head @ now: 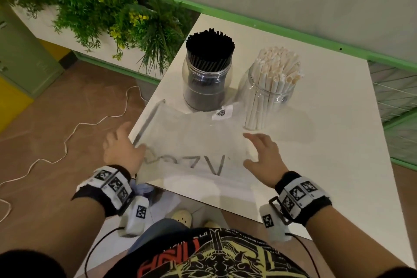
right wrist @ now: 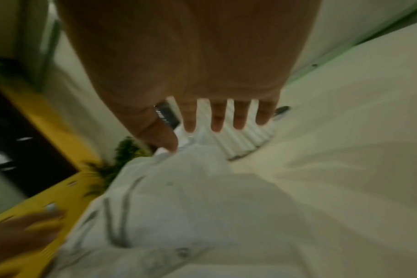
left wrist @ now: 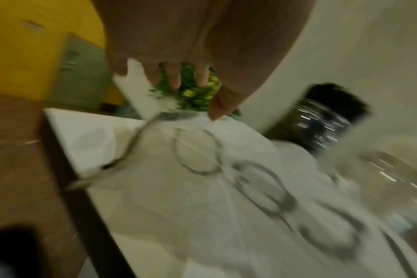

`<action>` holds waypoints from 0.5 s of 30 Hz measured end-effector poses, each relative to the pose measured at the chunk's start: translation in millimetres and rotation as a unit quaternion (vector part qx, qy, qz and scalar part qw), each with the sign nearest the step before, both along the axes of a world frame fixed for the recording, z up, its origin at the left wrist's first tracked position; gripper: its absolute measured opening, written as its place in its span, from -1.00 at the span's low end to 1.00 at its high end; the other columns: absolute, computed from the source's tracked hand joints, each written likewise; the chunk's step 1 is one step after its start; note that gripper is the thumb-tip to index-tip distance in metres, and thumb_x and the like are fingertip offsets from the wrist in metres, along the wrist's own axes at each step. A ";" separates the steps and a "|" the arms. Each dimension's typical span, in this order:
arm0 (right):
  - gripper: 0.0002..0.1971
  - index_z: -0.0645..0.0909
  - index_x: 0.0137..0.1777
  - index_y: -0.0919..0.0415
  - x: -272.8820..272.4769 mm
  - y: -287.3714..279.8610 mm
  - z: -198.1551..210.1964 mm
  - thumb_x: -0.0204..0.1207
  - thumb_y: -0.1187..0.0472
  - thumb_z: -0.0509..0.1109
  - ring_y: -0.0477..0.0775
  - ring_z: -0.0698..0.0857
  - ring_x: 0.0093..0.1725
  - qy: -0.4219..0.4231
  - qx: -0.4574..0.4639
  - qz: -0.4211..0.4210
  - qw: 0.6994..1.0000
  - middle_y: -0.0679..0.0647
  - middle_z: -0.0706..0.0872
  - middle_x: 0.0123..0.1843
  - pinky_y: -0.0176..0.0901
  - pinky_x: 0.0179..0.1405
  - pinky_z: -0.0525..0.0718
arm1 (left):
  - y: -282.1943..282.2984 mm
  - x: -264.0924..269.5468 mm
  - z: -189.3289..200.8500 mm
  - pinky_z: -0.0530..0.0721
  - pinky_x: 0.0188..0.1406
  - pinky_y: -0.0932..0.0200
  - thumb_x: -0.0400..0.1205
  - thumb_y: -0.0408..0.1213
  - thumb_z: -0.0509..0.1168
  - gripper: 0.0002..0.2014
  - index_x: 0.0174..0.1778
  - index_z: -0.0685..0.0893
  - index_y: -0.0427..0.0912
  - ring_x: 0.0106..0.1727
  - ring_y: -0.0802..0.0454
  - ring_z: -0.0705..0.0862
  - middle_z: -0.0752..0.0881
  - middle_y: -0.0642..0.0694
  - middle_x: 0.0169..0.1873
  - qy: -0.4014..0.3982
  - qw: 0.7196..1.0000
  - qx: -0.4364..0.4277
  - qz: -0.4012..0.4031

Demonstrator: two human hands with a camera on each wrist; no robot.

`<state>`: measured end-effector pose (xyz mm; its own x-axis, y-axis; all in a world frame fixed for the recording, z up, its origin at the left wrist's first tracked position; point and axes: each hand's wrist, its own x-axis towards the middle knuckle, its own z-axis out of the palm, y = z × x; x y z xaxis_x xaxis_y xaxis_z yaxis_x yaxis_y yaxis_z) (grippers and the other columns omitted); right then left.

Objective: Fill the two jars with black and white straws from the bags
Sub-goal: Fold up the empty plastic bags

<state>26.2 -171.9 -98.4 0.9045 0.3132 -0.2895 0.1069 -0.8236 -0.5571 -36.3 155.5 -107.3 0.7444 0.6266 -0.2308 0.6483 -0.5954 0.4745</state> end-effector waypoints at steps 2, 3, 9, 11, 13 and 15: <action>-0.29 0.40 0.53 -0.04 -10.1 28.6 11.5 0.32 -0.17 0.18 0.28 0.32 0.48 -0.129 0.014 0.063 0.990 0.11 0.36 0.52 0.22 0.40 0.37 | -20.2 -0.2 6.3 0.34 0.40 -0.29 0.48 -0.22 0.36 -0.43 0.44 0.42 -0.08 0.46 -0.35 0.32 0.39 -0.26 0.43 -0.107 0.982 0.078 -0.134; -0.32 0.38 0.53 -0.05 -14.9 45.3 14.2 0.36 -0.19 0.19 0.31 0.27 0.53 -0.172 -0.008 0.131 0.976 0.12 0.33 0.57 0.28 0.43 0.33 | -31.4 0.4 4.8 0.32 0.43 -0.32 0.45 -0.18 0.32 -0.45 0.40 0.45 0.00 0.48 -0.31 0.32 0.39 -0.19 0.45 -0.143 0.959 0.102 -0.222; 0.00 -0.17 0.66 -0.19 15.8 76.9 -28.9 0.40 -0.31 0.41 0.35 -0.33 0.65 -0.015 -0.297 0.352 0.887 0.01 -0.42 0.68 0.45 0.55 -0.12 | -50.0 13.0 -39.2 -0.19 0.61 -0.32 0.52 0.35 0.17 -0.14 0.66 -0.06 0.16 0.68 -0.09 -0.26 -0.21 0.04 0.68 0.091 0.910 0.120 -0.386; -0.02 -0.16 0.66 -0.25 31.4 63.9 -39.1 0.39 -0.32 0.41 0.32 -0.34 0.65 0.062 -0.291 0.320 0.899 -0.08 -0.41 0.68 0.48 0.55 -0.06 | -30.4 10.1 -52.3 -0.26 0.62 -0.22 0.46 0.48 0.07 -0.04 0.65 -0.24 0.18 0.65 -0.07 -0.38 -0.39 0.08 0.64 0.178 0.898 0.111 -0.386; -0.11 -0.05 0.65 -0.29 41.5 54.6 -39.3 0.41 -0.40 0.33 0.24 -0.34 0.67 0.101 -0.263 0.295 0.913 -0.11 -0.35 0.70 0.42 0.58 -0.05 | -9.0 3.0 -60.6 -0.28 0.62 -0.12 0.35 0.58 0.02 0.04 0.64 -0.25 0.21 0.63 0.02 -0.43 -0.44 0.09 0.62 0.185 0.897 0.089 -0.391; -0.18 0.10 0.63 -0.28 48.2 52.8 -34.0 0.40 -0.44 0.29 0.19 -0.26 0.69 0.119 -0.227 0.269 0.928 -0.08 -0.26 0.72 0.34 0.62 0.00 | 6.6 -3.6 -62.2 -0.27 0.62 -0.10 0.28 0.60 0.06 0.08 0.64 -0.21 0.22 0.60 0.09 -0.44 -0.42 0.09 0.62 0.173 0.902 0.072 -0.389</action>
